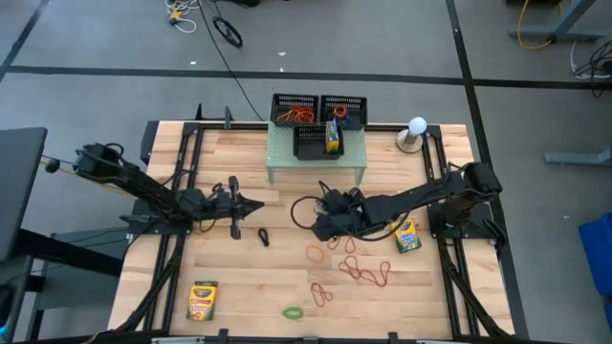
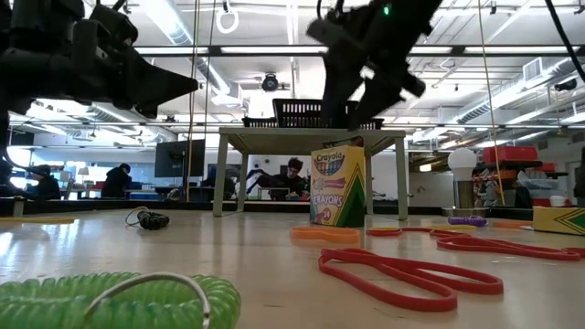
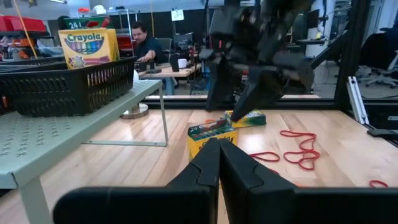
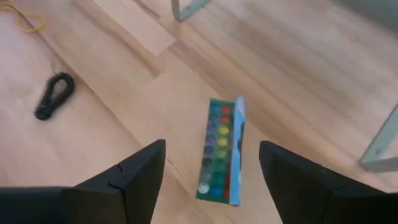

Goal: Pick & Place Office Desk Supplies
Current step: Put the yellow crayon box into the bottom black bin

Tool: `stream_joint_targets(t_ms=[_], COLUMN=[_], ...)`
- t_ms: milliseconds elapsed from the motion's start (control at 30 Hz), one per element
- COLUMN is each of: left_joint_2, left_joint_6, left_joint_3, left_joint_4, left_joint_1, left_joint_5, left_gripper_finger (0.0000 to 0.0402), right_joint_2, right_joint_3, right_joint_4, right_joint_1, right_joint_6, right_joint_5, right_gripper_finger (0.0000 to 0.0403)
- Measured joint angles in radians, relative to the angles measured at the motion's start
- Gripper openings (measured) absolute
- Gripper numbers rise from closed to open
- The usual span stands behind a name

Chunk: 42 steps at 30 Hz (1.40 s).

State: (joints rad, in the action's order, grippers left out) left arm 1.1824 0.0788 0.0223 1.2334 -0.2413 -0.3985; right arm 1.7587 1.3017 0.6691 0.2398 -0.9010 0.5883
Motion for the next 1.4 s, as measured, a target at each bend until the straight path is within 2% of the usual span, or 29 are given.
stream_joint_targets(t_ms=[167,333,633,800,1000,1100,1233,1400], left_joint_2=[0.002,0.002,0.002,0.002,0.002,0.002,0.002,0.002], left_joint_6=[0.000,0.012,0.016,0.015,0.010,0.007,-0.001,-0.006], left_joint_3=[0.000,0.000,0.000,0.000,0.000,0.000,0.000,0.000], left_joint_4=[-0.002,-0.002,0.016,0.016,0.010,0.008,0.003,0.003], left_joint_1=[0.000,0.000,0.000,0.000,0.000,0.000,0.000,0.000], left_joint_5=[0.000,-0.002,-0.004,-0.004,-0.004,-0.005,-0.005,-0.005], left_gripper_finger=[0.0008,0.0009,0.0009,0.0009,0.0009,0.0009,0.0009,0.0009], right_joint_2=[0.001,0.001,0.001,0.001,0.001,0.002,0.002,0.001], right_joint_3=[-0.095,-0.150,-0.196,-0.170,-0.016,0.134,0.365,0.594], right_joint_4=[-0.132,-0.184,-0.280,-0.273,-0.185,-0.072,0.103,0.245], right_joint_1=[-0.009,-0.012,-0.013,-0.006,0.000,-0.001,-0.013,-0.120], right_joint_6=[-0.012,-0.029,-0.032,-0.022,0.045,0.094,0.162,0.184], right_joint_5=[-0.010,-0.020,-0.034,-0.042,-0.040,-0.019,0.081,0.134], right_gripper_finger=[0.0259,0.0234,0.0159,0.0118,0.0112,0.0116,0.0118,0.0118])
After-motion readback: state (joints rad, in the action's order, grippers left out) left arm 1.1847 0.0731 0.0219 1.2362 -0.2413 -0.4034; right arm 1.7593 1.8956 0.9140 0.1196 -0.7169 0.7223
